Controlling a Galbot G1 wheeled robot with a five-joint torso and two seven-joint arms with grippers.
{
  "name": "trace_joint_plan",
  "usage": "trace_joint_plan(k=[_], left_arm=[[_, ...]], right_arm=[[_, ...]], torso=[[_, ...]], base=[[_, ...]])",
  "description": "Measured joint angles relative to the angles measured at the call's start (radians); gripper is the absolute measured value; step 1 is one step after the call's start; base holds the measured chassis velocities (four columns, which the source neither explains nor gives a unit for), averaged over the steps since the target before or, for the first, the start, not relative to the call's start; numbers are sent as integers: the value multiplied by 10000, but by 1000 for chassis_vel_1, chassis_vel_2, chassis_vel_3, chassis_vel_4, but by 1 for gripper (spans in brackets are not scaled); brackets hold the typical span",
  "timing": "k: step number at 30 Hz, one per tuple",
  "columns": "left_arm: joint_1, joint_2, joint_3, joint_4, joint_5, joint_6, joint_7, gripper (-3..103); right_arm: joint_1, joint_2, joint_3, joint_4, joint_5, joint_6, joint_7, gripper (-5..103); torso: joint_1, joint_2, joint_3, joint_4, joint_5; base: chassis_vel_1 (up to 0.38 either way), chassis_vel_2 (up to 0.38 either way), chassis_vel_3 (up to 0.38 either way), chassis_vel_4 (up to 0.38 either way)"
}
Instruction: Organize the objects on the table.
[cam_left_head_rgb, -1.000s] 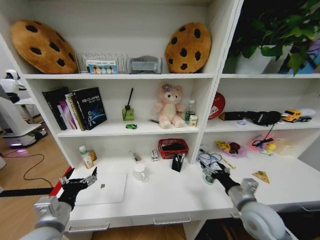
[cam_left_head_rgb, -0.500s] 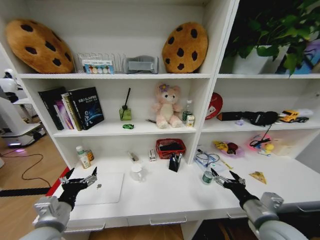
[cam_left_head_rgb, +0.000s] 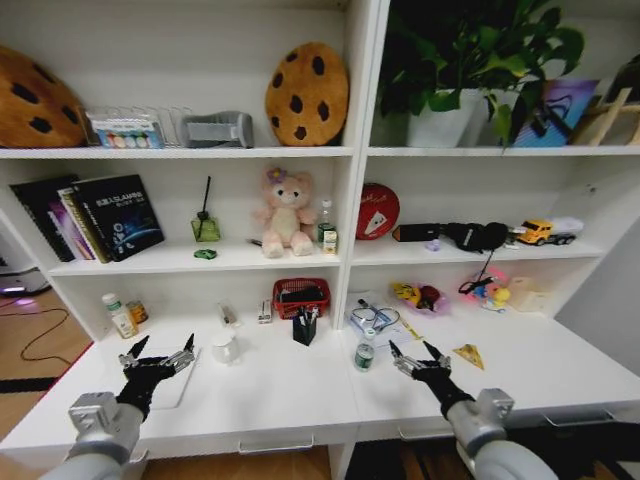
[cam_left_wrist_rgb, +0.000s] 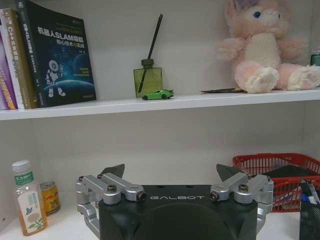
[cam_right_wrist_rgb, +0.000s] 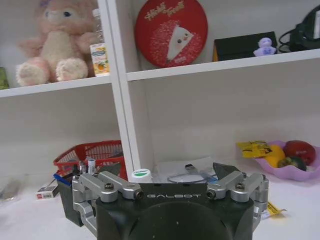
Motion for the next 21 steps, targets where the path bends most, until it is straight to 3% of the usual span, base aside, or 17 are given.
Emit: trace_joint_plan(k=[6, 21], left_arm=[[0, 0, -3, 2, 0, 0, -6, 100], [0, 0, -2, 4, 0, 0, -4, 100]], right_arm=[[953, -237, -1078, -955, -754, 470, -501, 100], [3374, -329, -2378, -3591, -476, 318, -953, 100]], torso=[[2, -1, 1, 14, -1], [1, -1, 1, 8, 4]], base=[[32, 52, -23, -42], [11, 10, -5, -7]])
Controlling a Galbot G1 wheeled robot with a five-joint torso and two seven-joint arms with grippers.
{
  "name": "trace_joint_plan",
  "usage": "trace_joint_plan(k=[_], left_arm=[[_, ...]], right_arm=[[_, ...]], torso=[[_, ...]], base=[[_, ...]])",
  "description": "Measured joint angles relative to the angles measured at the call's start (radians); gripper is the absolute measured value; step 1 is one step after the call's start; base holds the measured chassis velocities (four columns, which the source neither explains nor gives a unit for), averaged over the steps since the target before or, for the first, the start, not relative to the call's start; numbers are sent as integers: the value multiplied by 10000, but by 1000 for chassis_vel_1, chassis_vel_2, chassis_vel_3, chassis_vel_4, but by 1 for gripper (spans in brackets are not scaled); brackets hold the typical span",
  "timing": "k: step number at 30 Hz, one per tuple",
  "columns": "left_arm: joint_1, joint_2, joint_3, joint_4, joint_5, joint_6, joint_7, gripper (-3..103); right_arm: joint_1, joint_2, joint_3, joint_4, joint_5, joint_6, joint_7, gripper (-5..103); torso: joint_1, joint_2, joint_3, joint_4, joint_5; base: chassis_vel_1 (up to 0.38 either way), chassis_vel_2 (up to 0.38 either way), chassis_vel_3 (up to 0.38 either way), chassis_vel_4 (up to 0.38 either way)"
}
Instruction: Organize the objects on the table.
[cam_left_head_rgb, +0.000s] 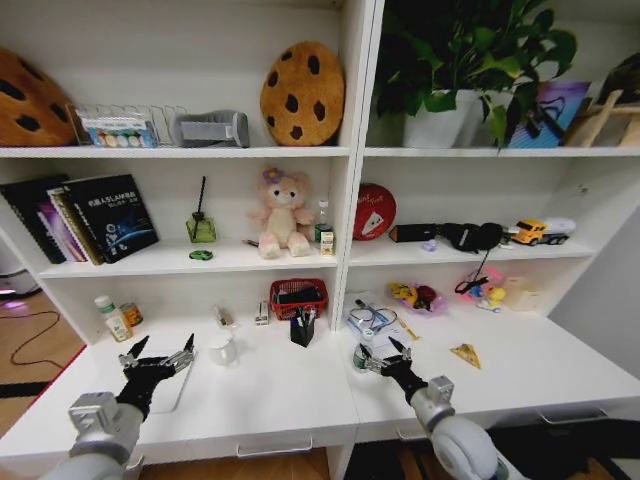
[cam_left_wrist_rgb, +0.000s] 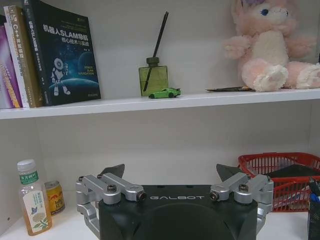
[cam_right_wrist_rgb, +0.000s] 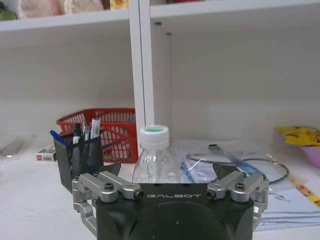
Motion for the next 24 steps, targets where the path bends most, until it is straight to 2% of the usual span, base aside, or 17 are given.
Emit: trace_joint_plan(k=[5, 8, 10, 11, 15, 17, 18, 19, 20, 21, 23, 24], left_arm=[[0, 0, 0, 0, 0, 0, 0, 100], [0, 0, 0, 0, 0, 0, 0, 100], [0, 0, 0, 0, 0, 1, 0, 100], [0, 0, 0, 0, 0, 1, 0, 100], [0, 0, 0, 0, 0, 0, 0, 100], [0, 0, 0, 0, 0, 0, 0, 100], [0, 0, 0, 0, 0, 0, 0, 100], [0, 0, 0, 0, 0, 0, 0, 100], [0, 0, 0, 0, 0, 0, 0, 100], [0, 0, 0, 0, 0, 0, 0, 100], [0, 0, 0, 0, 0, 0, 0, 100], [0, 0, 0, 0, 0, 0, 0, 100]], right_arm=[[742, 29, -824, -671, 170, -208, -49, 100], [844, 50, -907, -739, 209, -227, -36, 103], [951, 68, -957, -784, 290, -256, -16, 94], [951, 68, -957, -784, 290, -256, -16, 94], [912, 62, -908, -779, 234, -254, -12, 73], [900, 62, -899, -774, 229, -253, -12, 73], [875, 63, -880, -760, 226, -251, -12, 62], [875, 63, -880, -760, 226, -251, -12, 62], [861, 65, -868, -749, 226, -251, -13, 57], [861, 65, -868, -749, 226, -251, -13, 57], [811, 65, -819, -705, 224, -250, -25, 46], [811, 65, -819, -705, 224, -250, -25, 46]], torso=[[0, 0, 0, 2, -1], [0, 0, 0, 2, 1], [0, 0, 0, 1, -1], [0, 0, 0, 1, -1], [0, 0, -1, 0, -1], [0, 0, 0, 0, -1], [0, 0, 0, 0, -1], [0, 0, 0, 0, -1], [0, 0, 0, 0, 0], [0, 0, 0, 0, 0], [-1, 0, 0, 1, 0], [-1, 0, 0, 1, 0]], base=[[0, 0, 0, 0], [0, 0, 0, 0], [0, 0, 0, 0], [0, 0, 0, 0], [0, 0, 0, 0], [0, 0, 0, 0], [0, 0, 0, 0], [0, 0, 0, 0], [0, 0, 0, 0], [0, 0, 0, 0], [0, 0, 0, 0], [0, 0, 0, 0]])
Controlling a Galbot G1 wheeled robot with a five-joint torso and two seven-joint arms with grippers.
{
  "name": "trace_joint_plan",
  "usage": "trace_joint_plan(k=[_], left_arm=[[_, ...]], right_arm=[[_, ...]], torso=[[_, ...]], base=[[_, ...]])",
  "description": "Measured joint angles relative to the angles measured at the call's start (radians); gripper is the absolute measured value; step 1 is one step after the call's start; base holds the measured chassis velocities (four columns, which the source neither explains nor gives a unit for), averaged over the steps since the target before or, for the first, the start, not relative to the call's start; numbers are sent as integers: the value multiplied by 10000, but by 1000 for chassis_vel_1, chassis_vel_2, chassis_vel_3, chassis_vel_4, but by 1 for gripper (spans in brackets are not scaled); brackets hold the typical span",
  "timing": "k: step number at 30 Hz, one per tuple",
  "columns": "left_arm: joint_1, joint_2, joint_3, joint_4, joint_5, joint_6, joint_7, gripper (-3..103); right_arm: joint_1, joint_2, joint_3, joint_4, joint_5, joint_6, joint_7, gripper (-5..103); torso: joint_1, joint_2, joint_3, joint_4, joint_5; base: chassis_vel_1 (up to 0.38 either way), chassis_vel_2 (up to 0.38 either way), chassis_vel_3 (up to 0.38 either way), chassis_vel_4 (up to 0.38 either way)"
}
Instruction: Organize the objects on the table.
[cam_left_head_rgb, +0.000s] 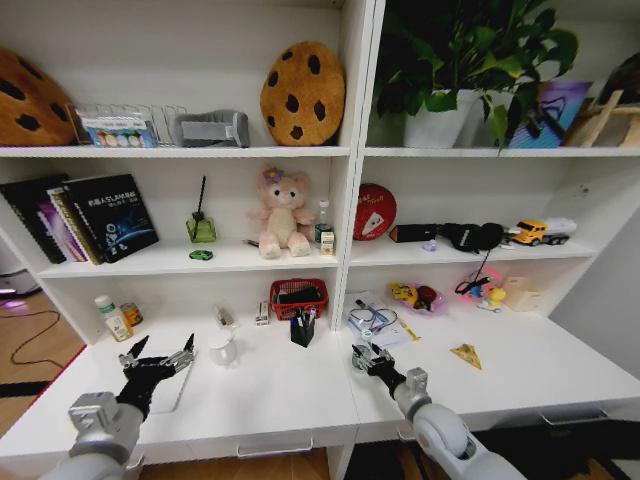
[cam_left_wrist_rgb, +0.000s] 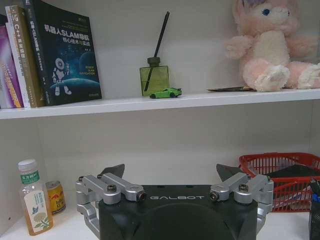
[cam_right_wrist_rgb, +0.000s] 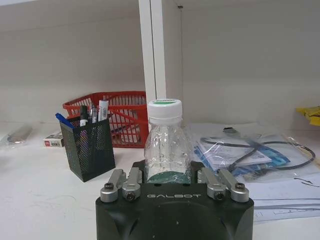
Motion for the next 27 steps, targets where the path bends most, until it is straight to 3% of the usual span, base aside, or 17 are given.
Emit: trace_joint_plan(k=[3, 8, 14, 17, 18, 19, 21, 22, 25, 26, 27], left_arm=[[0, 0, 0, 0, 0, 0, 0, 100], [0, 0, 0, 0, 0, 0, 0, 100], [0, 0, 0, 0, 0, 0, 0, 100], [0, 0, 0, 0, 0, 0, 0, 100], [0, 0, 0, 0, 0, 0, 0, 100], [0, 0, 0, 0, 0, 0, -1, 100], [0, 0, 0, 0, 0, 0, 0, 100], [0, 0, 0, 0, 0, 0, 0, 100], [0, 0, 0, 1, 0, 0, -4, 100], [0, 0, 0, 1, 0, 0, -4, 100], [0, 0, 0, 0, 0, 0, -2, 100]], right_arm=[[-175, -18, 168, 139, 21, -4, -29, 35], [-438, -71, 431, 368, 28, -4, -84, 26], [-1596, -300, 1345, 1336, -79, 363, -253, 25], [-3535, -308, 2365, 2587, -531, 951, -620, 25], [-3535, -308, 2365, 2587, -531, 951, -620, 25], [-4225, -222, 2609, 2804, -975, 1407, -779, 25], [-5697, 232, 3311, 2833, -2917, 3034, -1528, 25], [-5697, 232, 3311, 2833, -2917, 3034, -1528, 25], [-7388, 940, 3826, 2100, -4445, 5216, -2963, 25], [-7388, 940, 3826, 2100, -4445, 5216, -2963, 25], [-7781, 1074, 3901, 1720, -4635, 5919, -3429, 25]], torso=[[0, 0, 0, 0, 0], [0, 0, 0, 0, 1], [0, 0, 0, 0, 0], [0, 0, -2, 1, -1], [0, 0, -2, 1, -1], [0, 1, -2, -2, -3], [-2, 2, -3, -3, -4], [-2, 2, -3, -3, -4], [-2, 3, -3, -2, 1], [-2, 3, -3, -2, 1], [-3, 3, -3, -3, -1]], base=[[0, 0, 0, 0], [0, 0, 0, 0], [0, 0, 0, 0], [0, 0, 0, 0], [0, 0, 0, 0], [0, 0, 0, 0], [0, 0, 0, 0], [0, 0, 0, 0], [0, 0, 0, 0], [0, 0, 0, 0], [0, 0, 0, 0]])
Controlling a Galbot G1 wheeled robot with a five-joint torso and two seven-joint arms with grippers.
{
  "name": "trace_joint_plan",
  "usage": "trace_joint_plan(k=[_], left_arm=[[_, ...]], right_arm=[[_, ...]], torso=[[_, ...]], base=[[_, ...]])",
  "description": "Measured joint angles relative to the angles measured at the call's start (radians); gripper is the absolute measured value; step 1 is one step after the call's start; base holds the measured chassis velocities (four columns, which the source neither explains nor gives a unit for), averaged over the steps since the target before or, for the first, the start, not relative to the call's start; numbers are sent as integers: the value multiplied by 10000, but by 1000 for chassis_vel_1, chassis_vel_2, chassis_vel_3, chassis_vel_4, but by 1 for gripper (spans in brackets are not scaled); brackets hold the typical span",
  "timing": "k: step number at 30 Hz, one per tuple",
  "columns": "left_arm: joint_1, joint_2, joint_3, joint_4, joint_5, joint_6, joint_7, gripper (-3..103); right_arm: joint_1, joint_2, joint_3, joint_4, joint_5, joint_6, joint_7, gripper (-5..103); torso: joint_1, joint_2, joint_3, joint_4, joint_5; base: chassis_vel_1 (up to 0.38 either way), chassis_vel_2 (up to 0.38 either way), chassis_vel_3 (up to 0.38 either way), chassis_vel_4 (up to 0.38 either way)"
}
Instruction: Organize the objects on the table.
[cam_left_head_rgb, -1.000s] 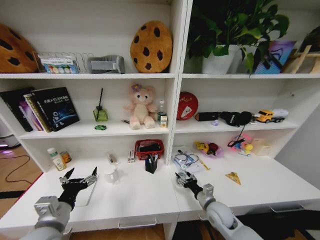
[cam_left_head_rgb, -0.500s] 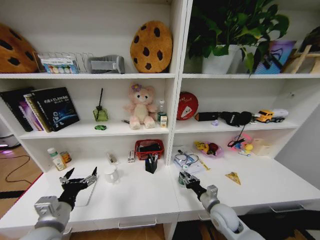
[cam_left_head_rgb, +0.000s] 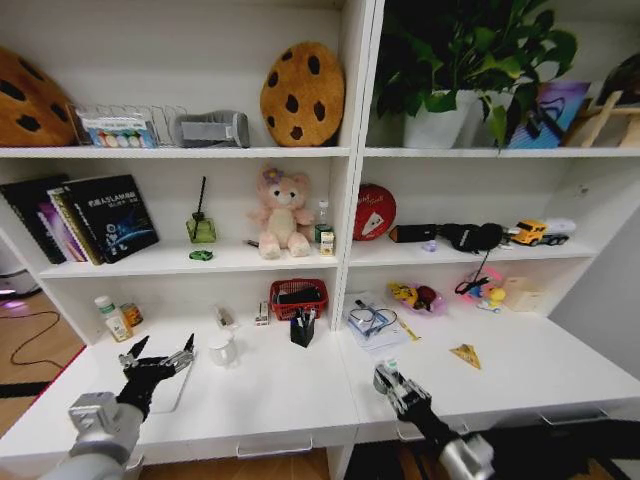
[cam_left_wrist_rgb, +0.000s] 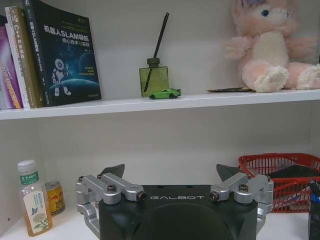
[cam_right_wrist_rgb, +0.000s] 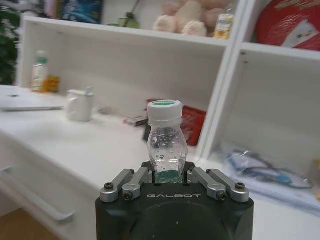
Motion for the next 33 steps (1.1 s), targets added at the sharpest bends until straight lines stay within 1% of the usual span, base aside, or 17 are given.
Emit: trace_joint_plan(k=[1, 2, 4, 8, 10, 12, 13, 14, 15, 17, 18, 19, 21, 26, 30, 32, 33], left_arm=[[0, 0, 0, 1, 0, 0, 0, 100], [0, 0, 0, 1, 0, 0, 0, 100], [0, 0, 0, 0, 0, 0, 2, 100], [0, 0, 0, 1, 0, 0, 1, 100], [0, 0, 0, 0, 0, 0, 1, 100], [0, 0, -1, 0, 0, -1, -2, 100], [0, 0, -1, 0, 0, -1, -2, 100], [1, 0, 0, 0, 0, 0, 3, 100], [1, 0, 0, 0, 0, 0, 3, 100], [0, 0, 0, -1, 0, 0, 3, 100], [0, 0, 0, -1, 0, 0, 3, 100], [0, 0, 0, 0, 0, 0, 1, 100], [0, 0, 0, 0, 0, 0, 2, 100], [0, 0, 0, 1, 0, 0, 1, 100], [0, 0, 0, 1, 0, 0, 2, 100], [0, 0, 0, 1, 0, 0, 1, 100], [0, 0, 0, 0, 0, 0, 2, 100]], right_arm=[[-463, 169, 49, -708, -157, 1019, -748, 25], [-463, 169, 49, -708, -157, 1019, -748, 25], [-805, 327, 89, -1679, -559, 2109, -1482, 25], [-755, 398, -106, -3249, -997, 2732, -2027, 25], [-501, 414, -216, -3890, -986, 2714, -2004, 25], [435, 541, -522, -5376, -667, 1972, -1305, 25], [435, 541, -522, -5376, -667, 1972, -1305, 25], [1072, 588, -754, -6081, -353, 1194, -591, 25], [1072, 588, -754, -6081, -353, 1194, -591, 25], [2185, 851, -1044, -7060, 98, 51, 195, 25], [2185, 851, -1044, -7060, 98, 51, 195, 25], [2852, 1029, -1205, -7628, 395, -524, 451, 25], [3717, 1271, -1461, -8404, 860, -913, 584, 25], [5418, 1819, -1733, -10141, 1086, -771, 564, 25], [6548, 2199, -1881, -11511, 922, -14, 346, 25], [6667, 2233, -1903, -11688, 887, 78, 333, 25], [7031, 2329, -1950, -12273, 767, 470, 317, 23]], torso=[[0, 0, 1, 0, 2], [0, 0, 1, 0, 2], [0, 0, 1, 3, 2], [0, 0, 2, 3, 0], [0, 0, 1, 2, 1], [0, -2, 2, 1, 7], [0, -2, 2, 1, 7], [0, -2, 2, 4, 3], [0, -2, 2, 4, 3], [2, -3, 3, 5, 8], [2, -3, 3, 5, 8], [3, -3, 3, 5, -1], [3, -3, 3, 2, -1], [3, -3, 4, 7, 1], [4, -4, 4, 5, -1], [4, -3, 4, 4, -1], [4, -3, 4, 1, 1]], base=[[0, 0, 0, 0], [0, 0, 0, 0], [0, 0, 0, 0], [0, 0, 0, 0], [0, 0, 0, 0], [0, 0, 0, 0], [0, 0, 0, 0], [0, 0, 0, 0], [0, 0, 0, 0], [0, 0, 0, 0], [0, 0, 0, 0], [0, 0, 0, 0], [0, 0, 0, 0], [0, 0, 0, 0], [0, 0, 0, 0], [0, 0, 0, 0], [0, 0, 0, 0]])
